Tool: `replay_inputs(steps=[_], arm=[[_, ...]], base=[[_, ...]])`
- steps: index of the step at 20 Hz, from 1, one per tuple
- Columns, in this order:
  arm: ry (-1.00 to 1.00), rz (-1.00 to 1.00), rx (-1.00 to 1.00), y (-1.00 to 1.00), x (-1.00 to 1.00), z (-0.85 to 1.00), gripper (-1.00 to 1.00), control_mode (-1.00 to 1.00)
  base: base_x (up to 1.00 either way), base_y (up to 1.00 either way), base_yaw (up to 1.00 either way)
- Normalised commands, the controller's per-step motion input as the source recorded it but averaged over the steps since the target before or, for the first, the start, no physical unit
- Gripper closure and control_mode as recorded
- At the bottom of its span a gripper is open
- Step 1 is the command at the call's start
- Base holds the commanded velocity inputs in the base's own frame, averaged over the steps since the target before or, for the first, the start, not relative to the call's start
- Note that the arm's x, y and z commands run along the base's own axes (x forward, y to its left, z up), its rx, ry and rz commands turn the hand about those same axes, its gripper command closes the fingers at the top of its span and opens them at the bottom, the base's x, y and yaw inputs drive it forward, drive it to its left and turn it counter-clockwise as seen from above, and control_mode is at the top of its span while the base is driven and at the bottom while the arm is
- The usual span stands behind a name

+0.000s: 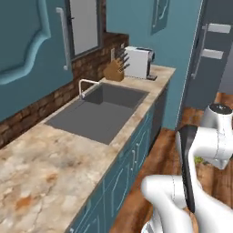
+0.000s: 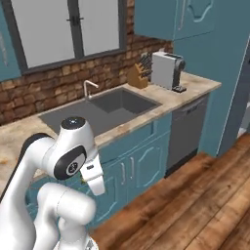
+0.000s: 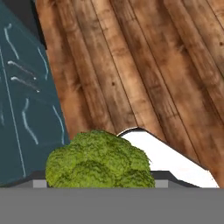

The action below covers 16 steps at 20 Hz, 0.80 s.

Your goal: Place the broccoli in the correct fridge rack based on whether it is a fruit or vegetable. Finally, close the fridge door.

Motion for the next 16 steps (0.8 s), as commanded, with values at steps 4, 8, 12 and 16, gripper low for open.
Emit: replay_inputs(steps=[4,8,12,16], arm=[[0.0,0.0,0.0,0.0,0.0,0.0,1.0,1.0],[0.0,0.0,0.0,0.0,0.0,0.0,1.0,1.0],[0.0,0.0,0.0,0.0,0.0,0.0,1.0,1.0],[0.0,0.0,0.0,0.0,0.0,0.0,1.0,1.0]], base=[[0.17,-0.75,-0.66],[0.85,-0.84,-0.42],[1.0,-0.92,-0.28],[1.0,-0.94,-0.25]])
